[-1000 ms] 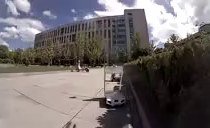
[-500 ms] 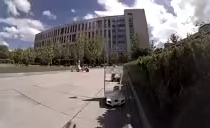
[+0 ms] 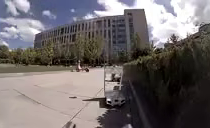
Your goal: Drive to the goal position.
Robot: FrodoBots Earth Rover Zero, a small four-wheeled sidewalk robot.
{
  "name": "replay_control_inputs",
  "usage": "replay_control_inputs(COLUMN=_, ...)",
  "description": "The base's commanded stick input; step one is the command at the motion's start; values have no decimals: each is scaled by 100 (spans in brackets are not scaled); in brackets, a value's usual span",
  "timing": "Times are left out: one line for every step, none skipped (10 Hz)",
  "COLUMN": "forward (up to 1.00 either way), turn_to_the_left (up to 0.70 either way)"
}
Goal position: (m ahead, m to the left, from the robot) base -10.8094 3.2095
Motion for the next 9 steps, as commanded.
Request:
replay_control_inputs(forward=0, turn_to_the_left=0)
replay_control_inputs(forward=0, turn_to_the_left=0)
replay_control_inputs(forward=-20, turn_to_the_left=0)
replay_control_inputs(forward=-49, turn_to_the_left=0)
replay_control_inputs(forward=-51, turn_to_the_left=0)
replay_control_inputs(forward=-14, turn_to_the_left=0)
replay_control_inputs(forward=2, turn_to_the_left=0)
replay_control_inputs(forward=5, turn_to_the_left=0)
replay_control_inputs(forward=55, turn_to_the_left=0)
